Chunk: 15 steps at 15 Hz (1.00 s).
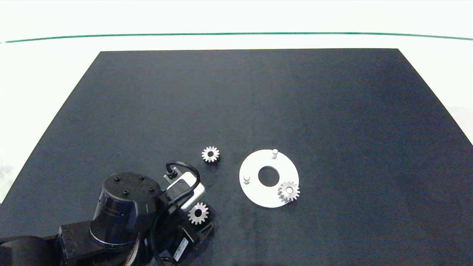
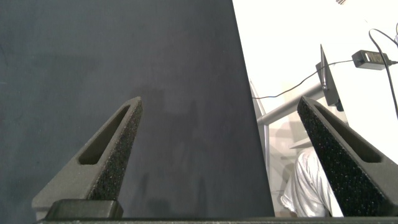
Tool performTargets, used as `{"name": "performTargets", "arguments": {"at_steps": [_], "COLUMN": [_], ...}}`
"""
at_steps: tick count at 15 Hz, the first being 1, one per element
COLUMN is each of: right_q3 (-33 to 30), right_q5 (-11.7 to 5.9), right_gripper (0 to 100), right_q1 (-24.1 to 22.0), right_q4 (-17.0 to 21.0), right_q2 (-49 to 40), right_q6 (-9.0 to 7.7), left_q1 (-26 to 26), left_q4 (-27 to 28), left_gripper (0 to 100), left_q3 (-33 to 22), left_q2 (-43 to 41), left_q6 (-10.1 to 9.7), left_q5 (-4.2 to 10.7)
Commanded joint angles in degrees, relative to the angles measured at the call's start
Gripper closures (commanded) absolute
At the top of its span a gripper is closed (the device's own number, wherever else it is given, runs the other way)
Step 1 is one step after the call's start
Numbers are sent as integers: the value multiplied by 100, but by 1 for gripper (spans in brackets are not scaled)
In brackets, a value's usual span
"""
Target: Install three planetary gears onto the carrier pins
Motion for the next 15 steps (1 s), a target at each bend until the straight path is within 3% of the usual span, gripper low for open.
{"name": "performTargets", "arguments": {"at_steps": [1,15], "right_q3": [0,-9], "right_q5": [-4,-4], "right_gripper": [0,0], "right_q1": [3,-15], "right_q4": [11,64], "right_q2": [46,11], "right_q6": [-10,-10], "left_q1": [0,-18], "left_q4": [-22,-4], "left_gripper": [23,52], "left_q3": [-16,36], "left_q2": [-2,-37], "left_q6": [-4,-30], "left_q5": [11,11]}}
